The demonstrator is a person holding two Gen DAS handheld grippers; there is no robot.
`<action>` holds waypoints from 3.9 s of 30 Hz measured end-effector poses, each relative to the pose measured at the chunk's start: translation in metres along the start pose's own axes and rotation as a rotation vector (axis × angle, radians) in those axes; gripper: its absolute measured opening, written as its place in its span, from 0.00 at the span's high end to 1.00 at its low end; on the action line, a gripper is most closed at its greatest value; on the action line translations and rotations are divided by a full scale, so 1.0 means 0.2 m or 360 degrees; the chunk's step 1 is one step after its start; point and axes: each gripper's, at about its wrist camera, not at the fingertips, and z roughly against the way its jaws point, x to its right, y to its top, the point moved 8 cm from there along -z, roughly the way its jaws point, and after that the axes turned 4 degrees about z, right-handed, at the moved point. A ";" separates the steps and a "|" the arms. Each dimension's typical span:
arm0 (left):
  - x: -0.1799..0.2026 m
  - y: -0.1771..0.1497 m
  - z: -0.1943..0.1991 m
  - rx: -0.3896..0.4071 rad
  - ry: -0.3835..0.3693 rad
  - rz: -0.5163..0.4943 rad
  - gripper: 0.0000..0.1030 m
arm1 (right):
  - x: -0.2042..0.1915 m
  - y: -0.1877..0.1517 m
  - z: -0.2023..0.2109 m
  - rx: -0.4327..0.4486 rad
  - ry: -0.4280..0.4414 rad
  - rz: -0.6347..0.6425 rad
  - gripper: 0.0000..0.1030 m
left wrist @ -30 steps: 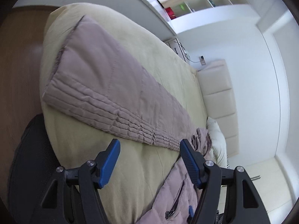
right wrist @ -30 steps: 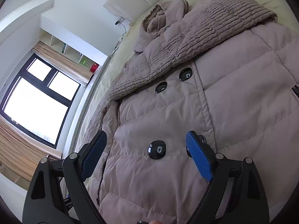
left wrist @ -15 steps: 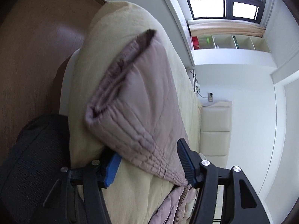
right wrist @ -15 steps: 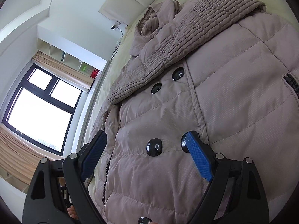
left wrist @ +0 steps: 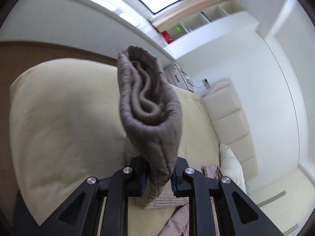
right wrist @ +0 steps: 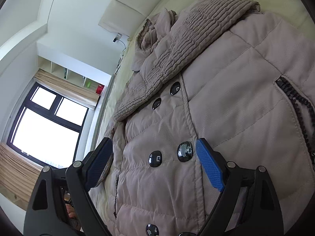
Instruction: Fold large clothes
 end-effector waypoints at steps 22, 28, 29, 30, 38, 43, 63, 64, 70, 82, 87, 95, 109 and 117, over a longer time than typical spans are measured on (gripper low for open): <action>0.78 -1.76 -0.63 -0.1020 -0.0133 -0.1357 0.62 | 0.26 0.19 0.41 0.0141 0.0144 -0.0292 0.16; 0.80 -1.84 -0.39 -0.1133 -0.0339 -0.1331 0.16 | 0.13 0.18 0.21 -0.0025 0.0172 -0.0272 0.15; 0.82 -1.82 -0.37 -0.1163 -0.0357 -0.1287 0.16 | 0.11 0.18 0.17 -0.0052 0.0168 -0.0268 0.15; 0.83 -1.80 -0.34 -0.1169 -0.0379 -0.1233 0.16 | 0.09 0.17 0.14 -0.0073 0.0171 -0.0267 0.15; 0.71 -1.49 -0.24 -0.1025 -0.0361 -0.1069 0.16 | -0.05 0.09 -0.16 -0.0413 0.0183 -0.0269 0.15; 0.57 -1.34 -0.26 -0.0962 -0.0276 -0.0949 0.17 | -0.09 0.07 -0.38 -0.0578 0.0123 -0.0271 0.15; 0.47 -1.27 -0.28 -0.0922 -0.0224 -0.0897 0.18 | -0.14 0.08 -0.61 -0.0747 0.0099 -0.0124 0.75; 0.47 -1.26 -0.28 -0.0920 -0.0217 -0.0893 0.18 | -0.15 0.08 -0.61 -0.0740 0.0131 -0.0135 0.76; 0.43 -1.22 -0.29 -0.0892 -0.0176 -0.0870 0.18 | -0.39 0.20 -0.54 -0.0616 0.0207 0.0018 0.81; 0.48 -1.22 -0.46 -0.0767 -0.0046 -0.0875 0.17 | -1.25 0.63 -0.22 -0.0341 0.0558 0.0330 0.83; 0.53 -1.13 -0.65 -0.0584 0.0085 -0.0916 0.17 | -1.58 0.82 -0.10 -0.0202 0.0674 0.0405 0.83; 0.67 -1.03 -0.92 -0.0456 0.0181 -0.1078 0.20 | -1.48 1.28 0.20 0.0100 0.0729 0.0311 0.83; 0.64 -1.17 -1.24 -0.0504 0.0391 -0.1482 0.67 | 0.37 1.25 -0.04 0.0262 0.0040 -0.0487 0.83; 0.65 -1.19 -1.27 -0.0488 0.0413 -0.1581 0.71 | 0.57 1.16 0.06 0.0294 -0.0058 -0.0469 0.83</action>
